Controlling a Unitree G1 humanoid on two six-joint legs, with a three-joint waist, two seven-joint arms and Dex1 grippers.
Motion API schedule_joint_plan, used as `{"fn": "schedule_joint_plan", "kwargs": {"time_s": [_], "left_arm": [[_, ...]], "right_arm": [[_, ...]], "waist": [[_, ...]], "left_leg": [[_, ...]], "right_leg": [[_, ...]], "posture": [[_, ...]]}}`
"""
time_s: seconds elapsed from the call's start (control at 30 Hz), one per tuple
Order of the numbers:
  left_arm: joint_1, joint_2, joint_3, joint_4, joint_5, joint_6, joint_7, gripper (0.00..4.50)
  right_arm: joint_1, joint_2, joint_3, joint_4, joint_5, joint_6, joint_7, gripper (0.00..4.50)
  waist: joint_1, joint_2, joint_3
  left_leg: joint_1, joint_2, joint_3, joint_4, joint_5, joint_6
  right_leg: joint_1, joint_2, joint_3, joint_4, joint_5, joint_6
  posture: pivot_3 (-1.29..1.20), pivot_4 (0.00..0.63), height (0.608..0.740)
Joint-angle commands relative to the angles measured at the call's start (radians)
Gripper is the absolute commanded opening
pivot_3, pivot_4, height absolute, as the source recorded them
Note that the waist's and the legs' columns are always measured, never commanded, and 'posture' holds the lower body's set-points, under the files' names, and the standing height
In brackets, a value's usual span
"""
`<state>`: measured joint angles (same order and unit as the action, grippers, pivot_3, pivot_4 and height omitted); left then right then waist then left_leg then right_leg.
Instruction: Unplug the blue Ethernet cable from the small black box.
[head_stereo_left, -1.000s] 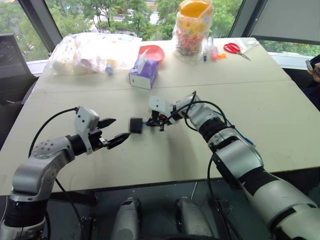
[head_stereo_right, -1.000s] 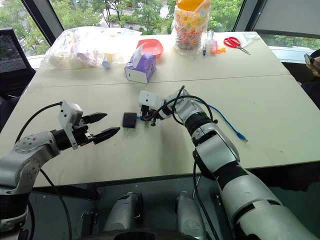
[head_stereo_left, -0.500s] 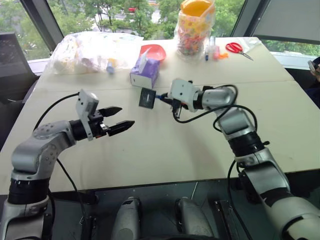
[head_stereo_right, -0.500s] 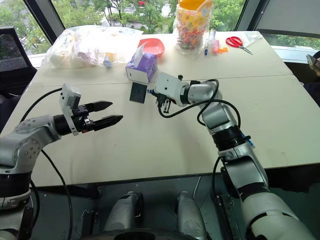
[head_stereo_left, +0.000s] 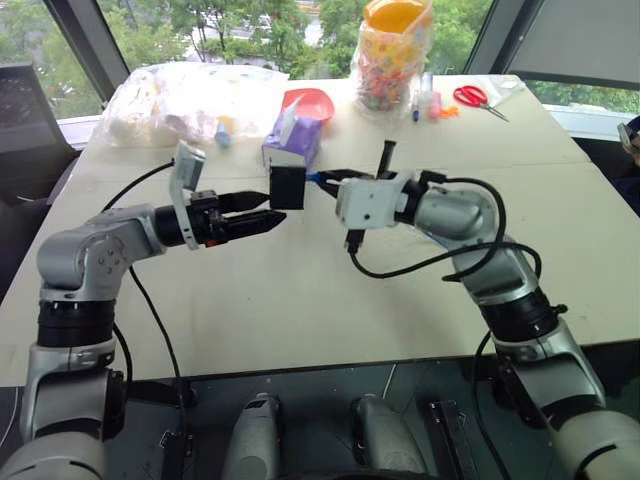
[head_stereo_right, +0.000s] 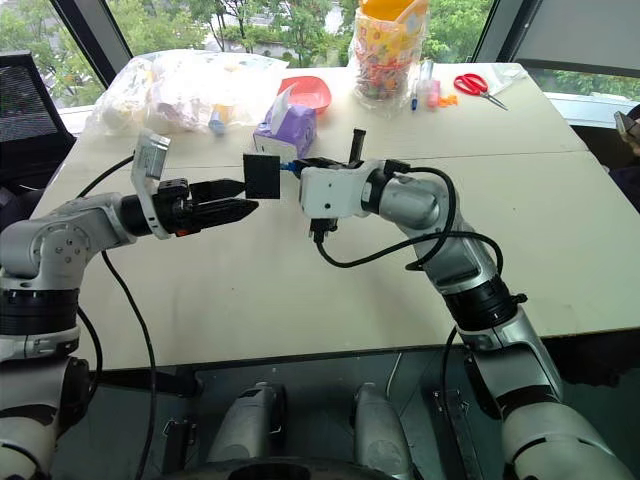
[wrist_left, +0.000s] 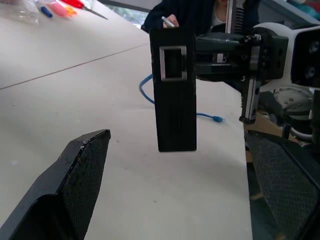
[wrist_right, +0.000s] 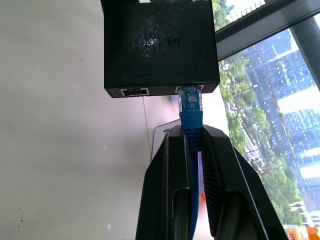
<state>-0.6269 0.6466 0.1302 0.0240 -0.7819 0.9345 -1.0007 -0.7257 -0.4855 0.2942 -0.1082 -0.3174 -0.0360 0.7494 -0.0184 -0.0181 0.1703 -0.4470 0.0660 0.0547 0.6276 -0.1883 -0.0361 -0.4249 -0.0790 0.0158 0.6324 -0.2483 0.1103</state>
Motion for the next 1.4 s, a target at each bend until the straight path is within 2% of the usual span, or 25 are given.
{"fn": "schedule_joint_plan", "kwargs": {"time_s": [0.03, 0.23, 0.33, 0.53, 0.57, 0.63, 0.73, 0.83, 0.9, 0.97, 1.0, 1.13, 1.17, 1.4], "left_arm": [[-0.031, -0.009, 0.012, -0.005, -0.028, 0.015, -0.007, 4.50], [-0.038, -0.022, 0.020, -0.004, -0.040, 0.029, 0.000, 4.50], [-0.028, -0.032, 0.017, -0.016, -0.045, 0.032, 0.004, 3.64], [-0.025, -0.036, 0.017, -0.024, -0.049, 0.035, 0.009, 0.81], [-0.024, -0.032, 0.015, -0.025, -0.047, 0.034, 0.006, 0.50], [-0.021, -0.026, 0.011, -0.029, -0.046, 0.033, -0.001, 0.55], [0.002, -0.010, -0.006, -0.050, -0.018, -0.026, -0.051, 0.55], [0.027, 0.012, -0.016, -0.062, -0.007, -0.063, -0.101, 0.55], [0.039, 0.033, -0.027, -0.067, -0.001, -0.082, -0.144, 0.55], [0.046, 0.053, -0.037, -0.071, 0.002, -0.089, -0.175, 0.55], [0.048, 0.060, -0.040, -0.073, 0.007, -0.102, -0.190, 0.55], [0.052, 0.089, -0.047, -0.078, 0.017, -0.128, -0.239, 0.55], [0.052, 0.094, -0.047, -0.081, 0.017, -0.131, -0.248, 0.55], [0.049, 0.100, -0.040, -0.104, 0.001, -0.144, -0.272, 0.55]], "right_arm": [[0.002, -0.008, 0.011, -0.070, -0.028, -0.074, -0.029, 0.10], [0.004, -0.007, 0.019, -0.069, -0.036, -0.111, -0.029, 0.10], [0.002, -0.005, 0.021, -0.070, -0.035, -0.118, -0.027, 0.00], [0.000, -0.010, 0.026, -0.063, -0.034, -0.131, -0.019, 0.00], [-0.001, -0.011, 0.025, -0.061, -0.034, -0.132, -0.017, 0.00], [0.000, -0.011, 0.021, -0.058, -0.015, -0.122, -0.004, 0.00], [0.013, -0.001, -0.003, -0.071, 0.103, -0.034, 0.072, 0.00], [0.017, 0.015, -0.069, -0.155, 0.388, 0.292, 0.213, 0.00], [-0.004, -0.002, -0.108, -0.174, 0.518, 0.434, 0.279, 0.90], [-0.025, -0.018, -0.152, -0.175, 0.633, 0.582, 0.314, 1.60], [-0.035, -0.031, -0.167, -0.170, 0.673, 0.632, 0.328, 2.25], [-0.077, -0.026, -0.219, -0.128, 0.778, 0.782, 0.300, 4.34], [-0.082, -0.022, -0.232, -0.118, 0.817, 0.829, 0.300, 4.48], [-0.114, 0.031, -0.252, -0.073, 0.958, 1.057, 0.229, 4.48]], "waist": [[0.002, 0.000, 0.000], [0.005, 0.000, 0.000], [0.005, 0.000, 0.000], [0.005, 0.000, 0.000], [0.004, 0.000, 0.000], [0.004, 0.000, 0.000], [0.004, 0.000, 0.000], [0.005, 0.000, 0.000], [0.006, 0.000, 0.000], [0.005, 0.000, 0.000], [0.006, 0.000, 0.000], [0.005, 0.000, 0.000], [0.005, 0.000, 0.000], [0.005, 0.000, 0.000]], "left_leg": [[0.000, 0.000, 0.000, 0.000, 0.000, 0.000], [0.000, 0.000, 0.000, 0.002, 0.000, 0.000], [0.000, 0.000, 0.000, 0.002, 0.000, 0.000], [0.000, 0.000, 0.000, 0.002, 0.000, 0.000], [0.000, 0.000, 0.000, 0.002, 0.000, 0.000], [0.000, 0.000, 0.000, 0.002, 0.000, 0.000], [0.000, 0.000, 0.000, 0.002, 0.000, 0.000], [0.000, 0.000, 0.000, 0.002, 0.000, 0.000], [0.000, 0.000, 0.000, 0.002, 0.000, 0.000], [0.000, 0.000, -0.001, 0.002, 0.000, 0.000], [0.000, 0.000, -0.001, 0.002, 0.000, 0.000], [0.000, 0.000, -0.001, 0.002, 0.000, 0.000], [0.000, 0.000, -0.001, 0.002, 0.000, 0.000], [-0.001, 0.000, -0.001, 0.001, 0.000, 0.000]], "right_leg": [[0.000, 0.000, 0.000, 0.000, 0.000, 0.000], [0.001, 0.000, 0.000, 0.000, 0.000, -0.001], [0.001, 0.000, 0.000, 0.000, 0.000, -0.001], [0.001, 0.000, 0.000, 0.000, 0.000, -0.001], [0.001, 0.000, 0.000, 0.000, 0.000, -0.001], [0.001, 0.000, 0.000, 0.000, 0.000, -0.001], [0.001, 0.000, 0.000, 0.000, 0.000, -0.001], [0.001, 0.000, 0.000, 0.000, 0.000, -0.001], [0.001, 0.000, 0.000, 0.000, 0.000, -0.001], [0.001, 0.000, 0.000, 0.000, 0.000, -0.001], [0.001, 0.000, 0.000, 0.000, 0.000, -0.001], [0.001, -0.001, 0.000, 0.000, -0.001, -0.002], [0.001, -0.001, 0.000, 0.000, -0.001, -0.002], [0.000, -0.001, 0.000, 0.000, -0.001, -0.002]], "posture": [[0.00, 0.150, 0.735], [0.00, 0.150, 0.735], [0.00, 0.150, 0.735], [0.00, 0.150, 0.735], [0.00, 0.150, 0.735], [0.00, 0.150, 0.735], [0.00, 0.150, 0.735], [0.00, 0.150, 0.735], [0.00, 0.150, 0.735], [0.00, 0.150, 0.735], [0.00, 0.150, 0.735], [0.00, 0.150, 0.735], [0.00, 0.150, 0.735], [0.00, 0.150, 0.735]]}}
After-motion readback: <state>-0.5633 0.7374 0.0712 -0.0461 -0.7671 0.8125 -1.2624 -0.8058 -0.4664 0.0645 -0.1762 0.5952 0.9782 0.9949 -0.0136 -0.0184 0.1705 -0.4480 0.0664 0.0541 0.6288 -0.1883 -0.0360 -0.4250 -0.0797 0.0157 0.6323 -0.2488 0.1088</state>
